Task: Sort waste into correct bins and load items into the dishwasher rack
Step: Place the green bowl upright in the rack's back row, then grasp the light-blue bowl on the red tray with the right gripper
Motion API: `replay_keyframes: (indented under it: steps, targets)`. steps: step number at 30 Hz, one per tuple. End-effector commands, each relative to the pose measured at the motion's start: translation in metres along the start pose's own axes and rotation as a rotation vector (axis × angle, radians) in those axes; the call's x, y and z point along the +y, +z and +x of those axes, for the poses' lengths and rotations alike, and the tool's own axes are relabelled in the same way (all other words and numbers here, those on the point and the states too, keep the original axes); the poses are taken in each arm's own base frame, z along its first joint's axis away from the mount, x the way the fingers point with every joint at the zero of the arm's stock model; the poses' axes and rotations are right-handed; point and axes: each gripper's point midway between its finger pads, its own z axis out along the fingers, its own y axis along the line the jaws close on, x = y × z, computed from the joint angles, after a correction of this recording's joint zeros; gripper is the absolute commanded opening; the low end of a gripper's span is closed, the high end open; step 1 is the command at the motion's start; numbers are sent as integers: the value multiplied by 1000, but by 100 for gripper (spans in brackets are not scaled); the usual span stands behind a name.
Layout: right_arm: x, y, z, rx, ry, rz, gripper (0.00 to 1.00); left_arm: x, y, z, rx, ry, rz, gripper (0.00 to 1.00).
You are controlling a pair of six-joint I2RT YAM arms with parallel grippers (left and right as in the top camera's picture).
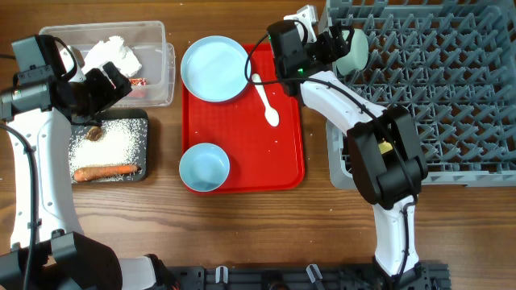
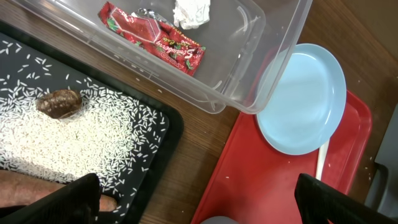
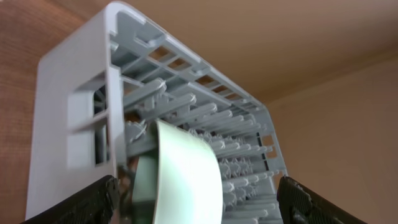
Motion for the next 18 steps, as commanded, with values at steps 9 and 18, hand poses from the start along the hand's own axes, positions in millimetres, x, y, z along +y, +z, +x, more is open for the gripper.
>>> replay_keyframes:
  steps: [9, 18]
  targets:
    - [96, -271, 21, 277, 235, -1517, 70, 2, -1, -2, -9, -11, -6, 100]
    - [159, -313, 93, 517, 277, -1455, 56, 2, -1, -2, -8, -12, -6, 100]
